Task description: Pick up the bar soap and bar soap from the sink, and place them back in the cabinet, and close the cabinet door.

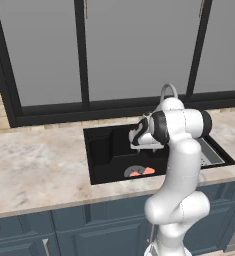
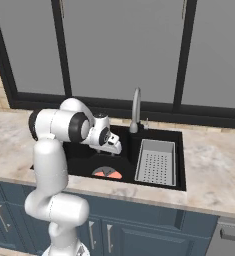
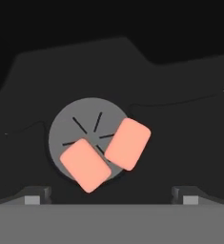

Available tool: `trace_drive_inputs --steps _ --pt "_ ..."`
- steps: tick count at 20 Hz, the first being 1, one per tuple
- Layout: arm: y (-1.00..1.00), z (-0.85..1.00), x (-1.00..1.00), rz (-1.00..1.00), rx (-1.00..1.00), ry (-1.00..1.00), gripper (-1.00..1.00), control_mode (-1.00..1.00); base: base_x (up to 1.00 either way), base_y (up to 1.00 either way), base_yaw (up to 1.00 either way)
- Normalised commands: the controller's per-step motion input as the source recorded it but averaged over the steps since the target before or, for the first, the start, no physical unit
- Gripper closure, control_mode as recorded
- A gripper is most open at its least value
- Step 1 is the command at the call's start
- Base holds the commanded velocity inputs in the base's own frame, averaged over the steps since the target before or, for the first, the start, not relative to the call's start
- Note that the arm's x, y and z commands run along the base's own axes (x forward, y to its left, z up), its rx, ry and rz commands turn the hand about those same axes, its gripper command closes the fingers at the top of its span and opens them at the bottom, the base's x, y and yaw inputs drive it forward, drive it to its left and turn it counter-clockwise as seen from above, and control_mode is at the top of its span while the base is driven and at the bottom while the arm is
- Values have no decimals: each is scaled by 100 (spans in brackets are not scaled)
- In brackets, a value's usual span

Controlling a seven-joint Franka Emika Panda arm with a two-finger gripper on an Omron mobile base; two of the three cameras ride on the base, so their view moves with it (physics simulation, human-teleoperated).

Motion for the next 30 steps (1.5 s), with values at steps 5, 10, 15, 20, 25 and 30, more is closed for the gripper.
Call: trace_drive_inputs --steps 5,10,15,20,25,30 --pt "0 -18 4 -7 0 0 -100 -100 0 0 0" --pt "0 -21 2 -7 0 0 -100 -100 0 0 0" --pt "0 -20 2 -7 -1 0 -100 -100 0 0 0" --pt "0 -16 4 -8 -1 0 -100 -100 0 0 0" --pt "0 -13 5 -8 -1 0 -100 -100 0 0 0" --pt "0 -14 0 -9 -2 0 -100 -100 0 0 0"
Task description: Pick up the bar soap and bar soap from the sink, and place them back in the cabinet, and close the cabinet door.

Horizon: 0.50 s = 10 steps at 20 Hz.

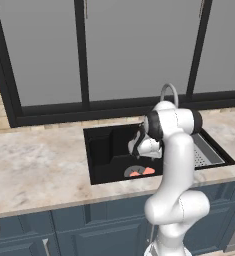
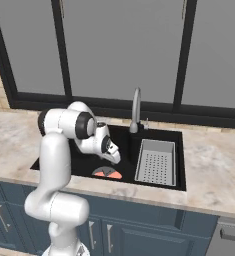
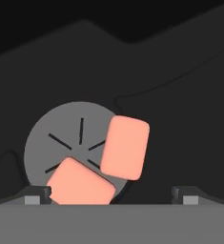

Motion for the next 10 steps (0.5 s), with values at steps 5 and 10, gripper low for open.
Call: trace_drive_inputs --steps 5,10 --pt "0 -12 1 -9 -1 0 -100 -100 0 0 0" --pt "-2 -6 3 -9 0 0 -100 -100 0 0 0"
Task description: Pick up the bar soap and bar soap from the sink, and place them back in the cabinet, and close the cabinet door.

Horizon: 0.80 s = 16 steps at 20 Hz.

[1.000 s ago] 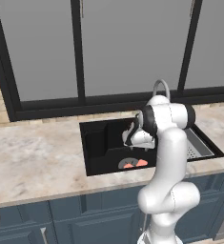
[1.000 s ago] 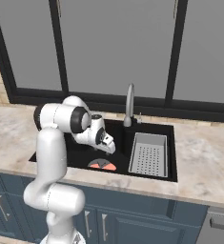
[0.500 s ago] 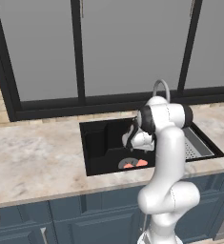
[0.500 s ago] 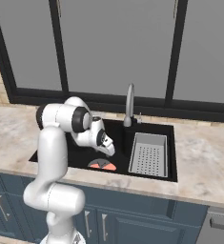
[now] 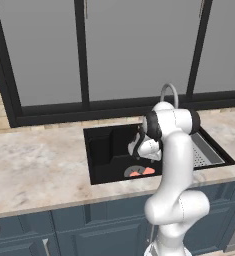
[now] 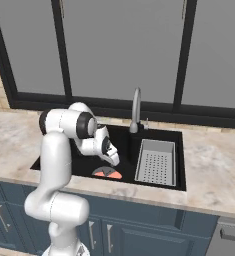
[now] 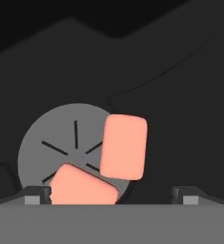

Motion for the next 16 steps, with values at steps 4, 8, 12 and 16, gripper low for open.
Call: trace_drive_inputs --steps 4,8,12,16 --pt "-9 0 9 -7 0 0 -100 -100 0 0 0" --pt "-20 0 10 -4 0 0 -100 -100 0 0 0" --pt "-20 0 8 -3 0 0 -100 -100 0 0 0" --pt "-14 -6 6 -3 0 0 -100 -100 0 0 0"
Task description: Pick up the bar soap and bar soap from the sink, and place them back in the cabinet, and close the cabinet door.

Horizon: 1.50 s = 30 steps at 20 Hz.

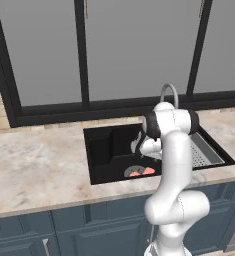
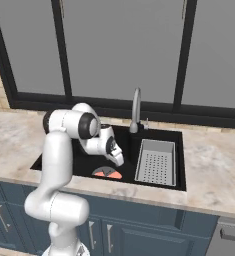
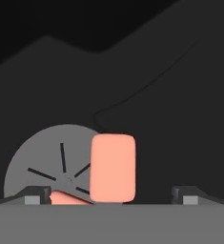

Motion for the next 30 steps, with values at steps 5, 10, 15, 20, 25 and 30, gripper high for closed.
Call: trace_drive_inputs --steps 5,10,15,20,25,30 --pt "-2 -16 0 -2 0 0 -100 -100 0 0 0" --pt "0 -14 0 -2 0 0 -100 -100 0 0 0" --pt "0 -16 0 -1 0 0 -100 -100 0 0 0" --pt "0 -21 0 0 0 0 -100 -100 0 0 0" --pt "0 -21 0 0 0 0 -100 -100 0 0 0" --pt "0 -19 0 0 0 0 -100 -100 0 0 0"
